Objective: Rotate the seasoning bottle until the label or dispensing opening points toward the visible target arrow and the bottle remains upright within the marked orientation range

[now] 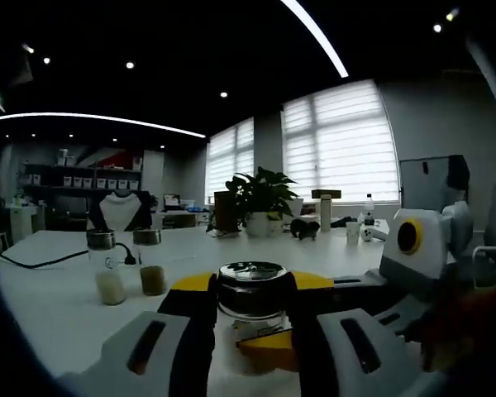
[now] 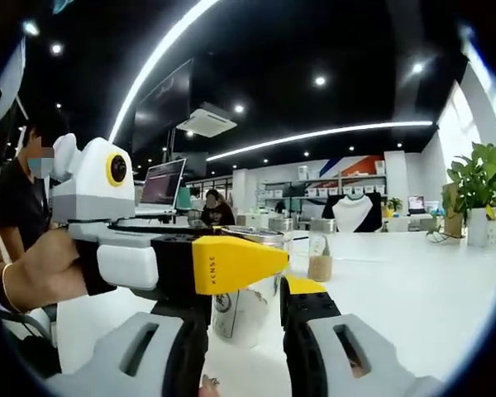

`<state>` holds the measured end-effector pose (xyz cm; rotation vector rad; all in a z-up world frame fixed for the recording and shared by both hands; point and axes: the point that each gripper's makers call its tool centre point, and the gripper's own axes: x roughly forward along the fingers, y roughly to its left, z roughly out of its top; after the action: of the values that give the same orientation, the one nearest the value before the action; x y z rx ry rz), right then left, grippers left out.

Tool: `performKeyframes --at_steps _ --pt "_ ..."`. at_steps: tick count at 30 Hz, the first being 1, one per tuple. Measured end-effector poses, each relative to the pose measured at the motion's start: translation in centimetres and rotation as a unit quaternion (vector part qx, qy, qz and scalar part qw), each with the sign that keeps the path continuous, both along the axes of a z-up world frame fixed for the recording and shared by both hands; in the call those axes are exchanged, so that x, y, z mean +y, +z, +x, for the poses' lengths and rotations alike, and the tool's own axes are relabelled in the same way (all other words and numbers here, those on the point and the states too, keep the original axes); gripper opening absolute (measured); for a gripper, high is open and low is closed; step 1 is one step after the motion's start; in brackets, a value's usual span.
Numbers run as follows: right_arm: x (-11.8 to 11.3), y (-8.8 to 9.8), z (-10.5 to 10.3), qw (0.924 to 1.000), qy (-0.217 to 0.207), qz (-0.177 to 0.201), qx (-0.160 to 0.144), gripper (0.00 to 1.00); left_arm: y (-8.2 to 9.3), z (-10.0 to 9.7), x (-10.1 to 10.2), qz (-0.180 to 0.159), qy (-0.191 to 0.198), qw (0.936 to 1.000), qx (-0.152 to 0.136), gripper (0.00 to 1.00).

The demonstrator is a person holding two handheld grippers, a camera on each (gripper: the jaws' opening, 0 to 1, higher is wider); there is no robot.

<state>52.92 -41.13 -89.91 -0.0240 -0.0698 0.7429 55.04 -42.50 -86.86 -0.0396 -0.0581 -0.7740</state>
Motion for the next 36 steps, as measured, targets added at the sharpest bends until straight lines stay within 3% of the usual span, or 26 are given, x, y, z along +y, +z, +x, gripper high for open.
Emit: performKeyframes --at_steps 14,24,31,36 --pt "0.4 -0.9 -0.1 0.9994 0.014 0.008 0.030 0.33 0.6 1.2 4.2 -0.027 0.066 0.9973 -0.017 0.34" --pt "-0.5 -0.7 0.3 0.9994 -0.001 0.011 0.032 0.33 -0.2 1.7 7.0 -0.044 0.110 0.9929 -0.012 0.34" --pt "-0.5 -0.5 0.5 0.9993 -0.004 0.012 0.034 0.33 -1.1 1.2 8.2 -0.014 0.145 0.9890 -0.026 0.34" --pt "-0.4 -0.4 0.6 0.9993 -0.003 0.013 0.034 0.33 -2.1 1.2 8.9 -0.021 0.147 0.9888 -0.014 0.34"
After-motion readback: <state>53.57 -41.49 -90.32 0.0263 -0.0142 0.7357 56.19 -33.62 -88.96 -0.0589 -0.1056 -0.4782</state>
